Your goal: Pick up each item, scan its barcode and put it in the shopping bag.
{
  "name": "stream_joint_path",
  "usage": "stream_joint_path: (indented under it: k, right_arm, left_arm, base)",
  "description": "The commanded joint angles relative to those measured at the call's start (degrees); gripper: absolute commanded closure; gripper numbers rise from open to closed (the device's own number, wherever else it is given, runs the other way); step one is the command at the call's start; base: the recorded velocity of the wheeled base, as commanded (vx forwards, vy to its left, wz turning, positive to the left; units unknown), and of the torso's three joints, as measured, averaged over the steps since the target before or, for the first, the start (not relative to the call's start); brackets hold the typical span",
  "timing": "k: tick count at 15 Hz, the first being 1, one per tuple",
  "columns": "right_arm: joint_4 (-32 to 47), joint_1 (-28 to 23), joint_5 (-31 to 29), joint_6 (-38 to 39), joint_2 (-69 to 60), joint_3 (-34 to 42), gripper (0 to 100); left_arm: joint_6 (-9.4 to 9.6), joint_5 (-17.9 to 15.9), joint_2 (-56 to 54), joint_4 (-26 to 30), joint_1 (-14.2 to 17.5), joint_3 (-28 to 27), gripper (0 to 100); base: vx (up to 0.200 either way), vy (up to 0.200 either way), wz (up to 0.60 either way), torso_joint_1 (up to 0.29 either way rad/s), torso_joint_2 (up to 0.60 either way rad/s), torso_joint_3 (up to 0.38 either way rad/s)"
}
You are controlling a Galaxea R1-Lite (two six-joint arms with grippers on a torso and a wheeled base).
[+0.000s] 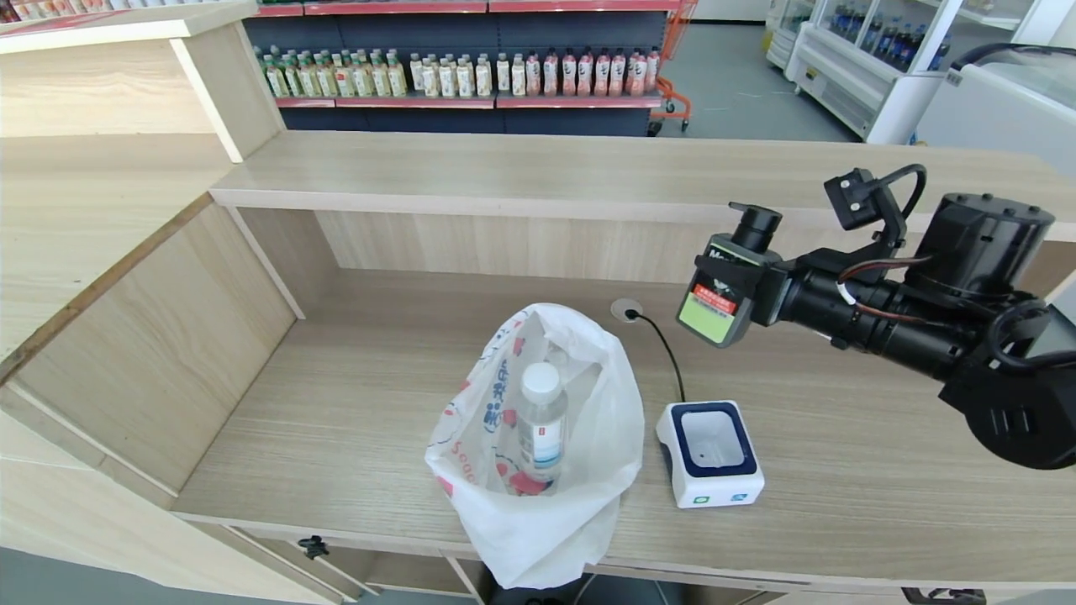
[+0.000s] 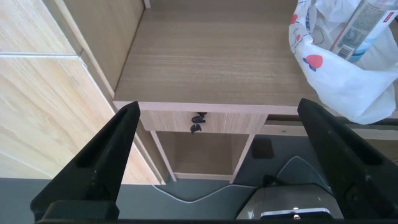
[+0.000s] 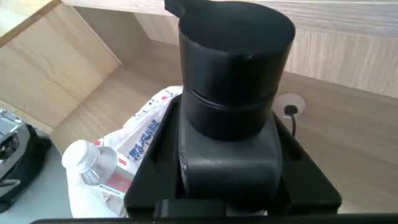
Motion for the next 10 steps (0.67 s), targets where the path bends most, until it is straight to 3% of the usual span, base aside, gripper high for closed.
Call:
stream_joint_path:
  k: [1, 5, 10]
  right_arm:
    - [-0.22, 0.54, -0.07, -2.97, 6.33, -4.34, 100]
    - [-3.73, 3.44, -0.34, -3.67, 15.29, -12.25, 100]
    - [-8.74, 8.36, -0.34, -4.9, 18.99, -11.02, 100]
  left_arm:
    - [-0.01, 0.03, -0.02, 0.02, 0.0, 0.0, 0]
    - [-0.1, 0.03, 0.06, 0.02, 0.0, 0.0, 0]
    - [-0.1, 0.03, -0.02, 0.02, 0.0, 0.0, 0]
  base:
    - [0.0, 0.0, 0.0, 0.0, 0.0, 0.0]
    - [0.0, 0.0, 0.0, 0.0, 0.0, 0.0]
    - [0.0, 0.0, 0.0, 0.0, 0.0, 0.0]
